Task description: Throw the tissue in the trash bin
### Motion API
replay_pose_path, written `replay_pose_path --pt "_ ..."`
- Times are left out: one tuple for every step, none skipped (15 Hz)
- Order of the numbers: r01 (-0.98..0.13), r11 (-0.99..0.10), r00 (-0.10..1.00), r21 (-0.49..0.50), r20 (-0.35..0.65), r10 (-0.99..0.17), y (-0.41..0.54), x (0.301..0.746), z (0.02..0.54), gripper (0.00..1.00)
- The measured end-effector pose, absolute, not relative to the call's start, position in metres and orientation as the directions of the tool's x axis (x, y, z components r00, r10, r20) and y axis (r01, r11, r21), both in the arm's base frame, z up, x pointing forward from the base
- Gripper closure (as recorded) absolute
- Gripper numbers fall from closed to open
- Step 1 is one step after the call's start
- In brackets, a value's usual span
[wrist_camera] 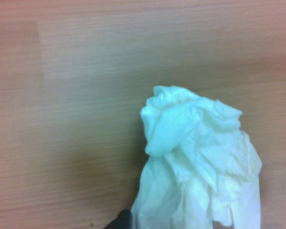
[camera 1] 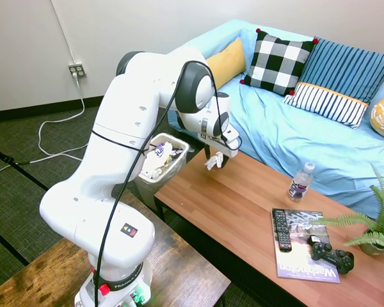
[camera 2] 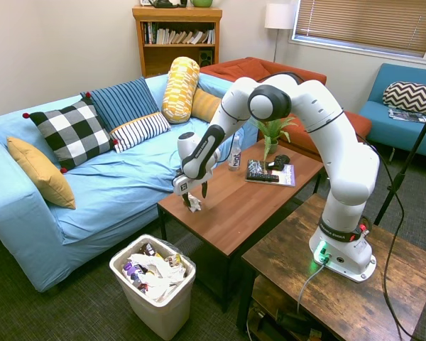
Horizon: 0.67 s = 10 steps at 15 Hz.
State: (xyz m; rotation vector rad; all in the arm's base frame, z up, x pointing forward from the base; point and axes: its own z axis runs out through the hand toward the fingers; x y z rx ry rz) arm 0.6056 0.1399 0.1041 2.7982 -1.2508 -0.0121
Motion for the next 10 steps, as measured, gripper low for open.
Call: replay_pose_path --pt "-0.743 -0.665 0.668 0.073 0.024 -0.744 0.1405 0.6066 0.1004 1.0" --pt "-0.743 -0.666 0.668 0.073 0.024 -0.743 0.1415 0.6072 0.0988 1.0" --pt "-0.742 -0.666 0.669 0.071 0.024 -0.743 0.1425 0.608 0.0987 1.0" --pt "-0.742 -0.666 0.669 0.071 0.025 -0.743 0.143 0.6084 0.0984 1.0" --pt "-0.742 -0.667 0.669 0.07 0.025 -0.743 0.1431 0.6086 0.098 1.0" --pt "-0.742 -0.666 0.669 0.07 0.025 -0.743 0.143 0.6085 0.0974 1.0" --pt "-0.743 -0.666 0.669 0.07 0.024 -0.743 0.143 0.6085 0.0971 1.0" --pt "-0.743 -0.665 0.668 0.069 0.024 -0.744 0.143 0.6086 0.0966 1.0" --pt "-0.744 -0.664 0.667 0.069 0.024 -0.745 0.1427 0.6087 0.096 1.0" --pt "-0.744 -0.664 0.667 0.068 0.024 -0.745 0.1423 0.6086 0.0953 1.0"
